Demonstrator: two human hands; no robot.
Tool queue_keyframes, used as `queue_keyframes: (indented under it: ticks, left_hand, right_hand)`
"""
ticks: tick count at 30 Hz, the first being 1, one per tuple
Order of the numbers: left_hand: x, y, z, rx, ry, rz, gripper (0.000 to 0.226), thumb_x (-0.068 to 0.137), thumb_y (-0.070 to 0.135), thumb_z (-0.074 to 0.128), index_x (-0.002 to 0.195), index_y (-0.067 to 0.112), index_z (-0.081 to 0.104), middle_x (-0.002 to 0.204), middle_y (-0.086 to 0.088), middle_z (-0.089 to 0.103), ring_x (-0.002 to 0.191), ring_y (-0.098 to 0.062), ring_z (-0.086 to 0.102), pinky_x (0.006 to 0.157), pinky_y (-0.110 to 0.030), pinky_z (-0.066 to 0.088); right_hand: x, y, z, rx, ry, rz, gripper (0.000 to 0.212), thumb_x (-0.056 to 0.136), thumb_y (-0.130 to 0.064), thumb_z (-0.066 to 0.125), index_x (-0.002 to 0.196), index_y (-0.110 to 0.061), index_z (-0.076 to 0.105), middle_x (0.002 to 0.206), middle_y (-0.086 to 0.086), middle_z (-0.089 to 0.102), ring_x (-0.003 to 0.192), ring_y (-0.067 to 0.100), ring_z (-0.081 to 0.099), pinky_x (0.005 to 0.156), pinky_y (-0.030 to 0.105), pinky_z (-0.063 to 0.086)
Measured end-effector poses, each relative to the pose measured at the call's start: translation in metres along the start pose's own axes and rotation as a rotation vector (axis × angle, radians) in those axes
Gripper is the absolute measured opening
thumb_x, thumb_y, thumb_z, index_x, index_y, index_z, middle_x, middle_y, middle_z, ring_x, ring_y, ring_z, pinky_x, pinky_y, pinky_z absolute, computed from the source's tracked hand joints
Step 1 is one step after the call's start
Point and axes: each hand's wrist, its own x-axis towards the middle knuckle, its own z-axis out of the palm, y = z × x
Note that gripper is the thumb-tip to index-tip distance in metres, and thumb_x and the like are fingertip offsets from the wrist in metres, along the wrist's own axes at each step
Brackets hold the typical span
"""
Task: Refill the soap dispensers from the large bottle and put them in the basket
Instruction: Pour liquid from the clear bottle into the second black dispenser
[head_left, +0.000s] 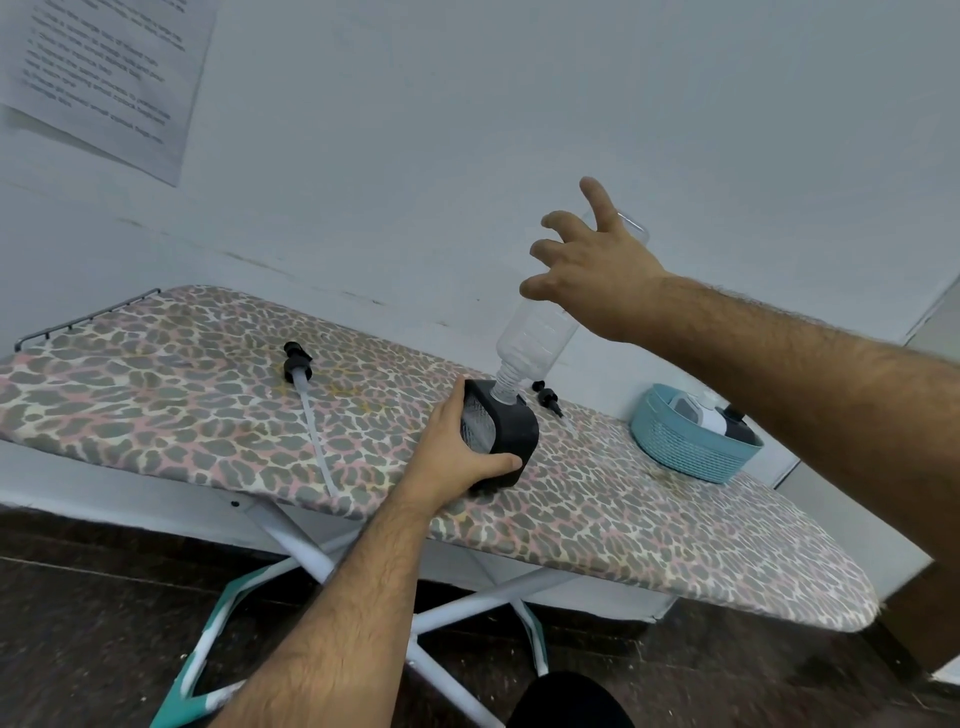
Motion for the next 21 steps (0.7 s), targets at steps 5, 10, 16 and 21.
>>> queue_keyframes:
  ticks: [5, 10, 16, 21]
  left_hand:
    - [0.000, -0.001, 0.000, -0.005, 0.003, 0.005, 0.130, 0.062, 0.038, 0.092, 0.160, 0.029, 0.008, 0.158, 0.006, 0.027, 0.143, -0.014, 0.031, 0.120, -0.044, 0.030]
    - [0.001, -0.002, 0.002, -0.008, -0.002, 0.011, 0.129, 0.062, 0.038, 0.092, 0.160, 0.028, 0.008, 0.158, 0.005, 0.028, 0.142, -0.014, 0.032, 0.120, -0.042, 0.030]
    - [0.001, -0.005, 0.003, -0.037, 0.003, 0.005, 0.130, 0.061, 0.036, 0.093, 0.160, 0.029, 0.009, 0.156, 0.007, 0.029, 0.141, -0.013, 0.033, 0.119, -0.039, 0.031]
    - [0.001, -0.004, 0.004, -0.035, -0.005, 0.005, 0.130, 0.062, 0.037, 0.093, 0.160, 0.030, 0.007, 0.158, 0.007, 0.027, 0.142, -0.014, 0.031, 0.119, -0.040, 0.031]
  right_hand:
    - [0.002, 0.000, 0.000, -0.012, -0.001, -0.008, 0.048, 0.088, -0.020, 0.070, 0.129, -0.039, 0.054, 0.134, 0.003, 0.054, 0.140, 0.035, 0.032, 0.112, 0.070, 0.001]
    - [0.003, -0.001, -0.002, -0.038, 0.005, -0.028, 0.048, 0.086, -0.020, 0.073, 0.127, -0.038, 0.056, 0.131, 0.003, 0.056, 0.139, 0.037, 0.032, 0.112, 0.070, 0.002]
    - [0.006, -0.002, -0.002, -0.038, 0.024, -0.055, 0.047, 0.086, -0.019, 0.073, 0.127, -0.038, 0.056, 0.128, 0.002, 0.057, 0.138, 0.036, 0.034, 0.112, 0.069, 0.002]
    - [0.001, 0.003, 0.009, 0.031, 0.016, -0.027, 0.051, 0.086, -0.016, 0.070, 0.129, -0.040, 0.053, 0.133, 0.002, 0.055, 0.140, 0.035, 0.032, 0.112, 0.069, 0.001]
